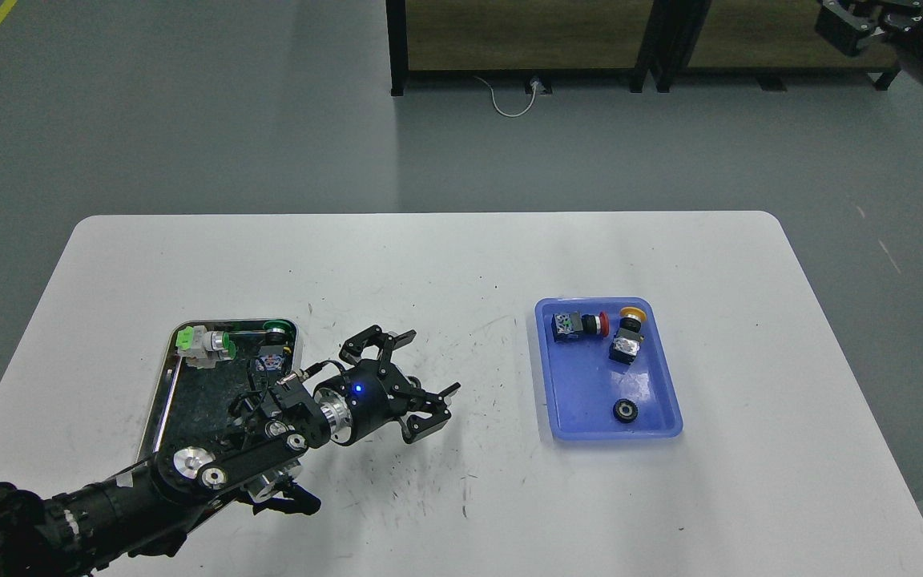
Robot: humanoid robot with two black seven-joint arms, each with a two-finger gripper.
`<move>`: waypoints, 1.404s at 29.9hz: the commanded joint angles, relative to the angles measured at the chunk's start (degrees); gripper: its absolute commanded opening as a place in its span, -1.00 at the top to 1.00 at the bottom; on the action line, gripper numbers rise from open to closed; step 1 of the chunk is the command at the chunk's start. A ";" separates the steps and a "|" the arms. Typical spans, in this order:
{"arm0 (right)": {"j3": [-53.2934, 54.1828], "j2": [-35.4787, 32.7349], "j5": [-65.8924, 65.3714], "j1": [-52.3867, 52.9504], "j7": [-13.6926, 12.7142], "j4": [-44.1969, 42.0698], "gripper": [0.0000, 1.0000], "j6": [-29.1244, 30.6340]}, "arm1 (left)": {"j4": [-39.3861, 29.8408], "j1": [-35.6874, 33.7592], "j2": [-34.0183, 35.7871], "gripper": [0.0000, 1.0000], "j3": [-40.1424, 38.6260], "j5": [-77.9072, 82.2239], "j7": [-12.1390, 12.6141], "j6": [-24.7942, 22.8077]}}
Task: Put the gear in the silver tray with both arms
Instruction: 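Reach the left gripper to the gear on the table and grasp it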
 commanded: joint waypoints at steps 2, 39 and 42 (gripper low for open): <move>0.00 0.27 -0.30 -0.29 0.00 0.02 -0.77 0.09 | 2.90 0.77 -0.97 -0.96 0.08 -0.64 -0.26 0.40; -0.09 1.15 -1.01 -0.73 0.09 -0.42 -0.78 0.09 | 4.75 2.88 -0.97 -0.46 0.08 -7.93 0.44 0.22; -0.09 1.23 -1.09 -0.73 0.09 -0.42 -0.78 0.09 | 5.10 2.88 -0.97 -0.32 0.08 -7.93 0.53 0.22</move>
